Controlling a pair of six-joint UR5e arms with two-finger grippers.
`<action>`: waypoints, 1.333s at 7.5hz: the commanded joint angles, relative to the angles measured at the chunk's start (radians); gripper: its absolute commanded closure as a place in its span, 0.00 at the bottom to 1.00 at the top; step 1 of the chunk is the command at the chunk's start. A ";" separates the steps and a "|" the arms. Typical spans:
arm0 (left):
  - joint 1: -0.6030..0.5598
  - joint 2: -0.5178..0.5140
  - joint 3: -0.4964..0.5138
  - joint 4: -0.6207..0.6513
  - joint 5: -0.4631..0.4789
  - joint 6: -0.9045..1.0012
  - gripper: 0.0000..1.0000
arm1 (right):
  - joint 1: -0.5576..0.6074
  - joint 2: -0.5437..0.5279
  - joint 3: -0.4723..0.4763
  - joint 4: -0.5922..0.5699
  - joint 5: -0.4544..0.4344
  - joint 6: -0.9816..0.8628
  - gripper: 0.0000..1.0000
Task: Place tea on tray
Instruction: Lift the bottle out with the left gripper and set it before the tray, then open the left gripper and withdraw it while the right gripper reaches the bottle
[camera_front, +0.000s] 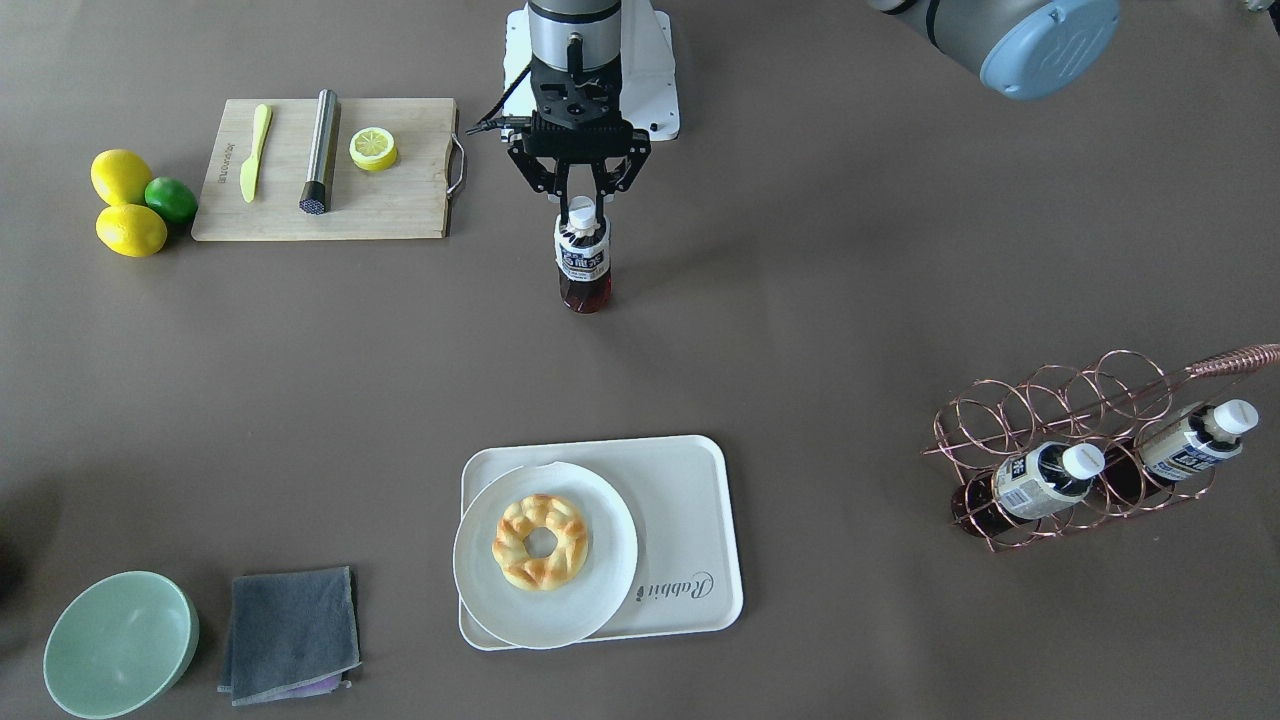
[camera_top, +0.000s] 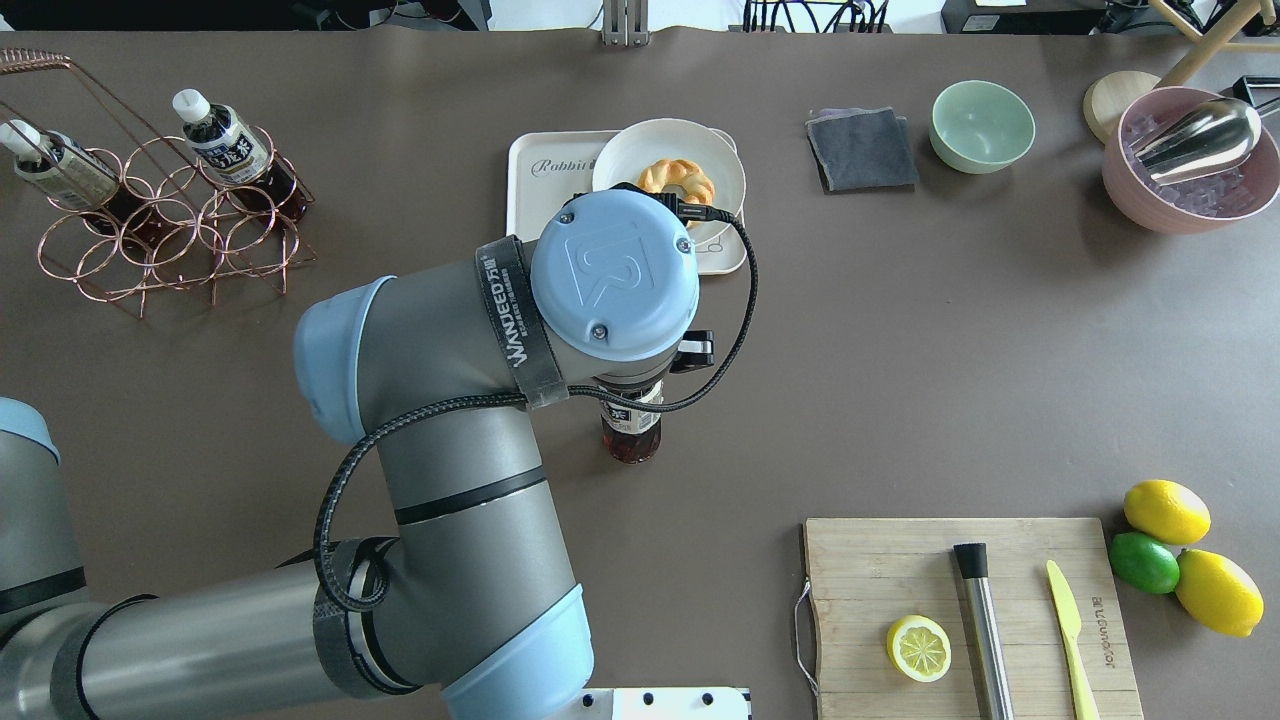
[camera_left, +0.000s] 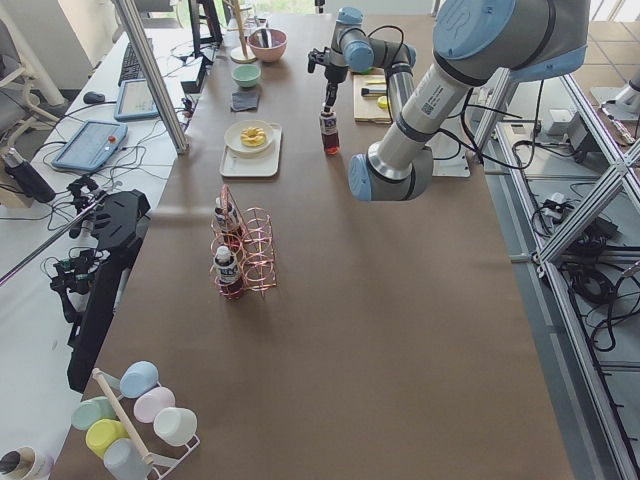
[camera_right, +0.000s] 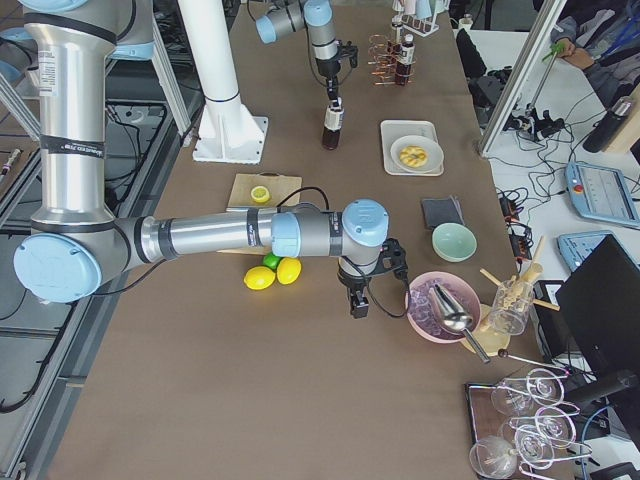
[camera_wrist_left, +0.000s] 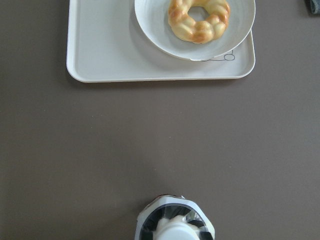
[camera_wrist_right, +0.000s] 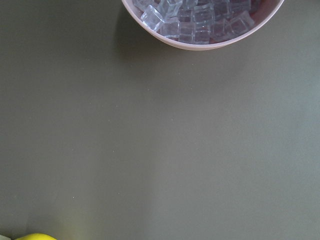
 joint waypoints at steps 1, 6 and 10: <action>0.000 0.003 0.001 0.000 0.003 0.002 0.53 | 0.000 0.008 0.001 0.000 0.001 0.005 0.00; -0.039 0.013 -0.053 0.022 -0.008 0.026 0.28 | -0.076 0.100 0.170 0.001 0.061 0.293 0.00; -0.277 0.250 -0.217 0.003 -0.167 0.381 0.24 | -0.442 0.386 0.329 -0.003 -0.032 1.081 0.00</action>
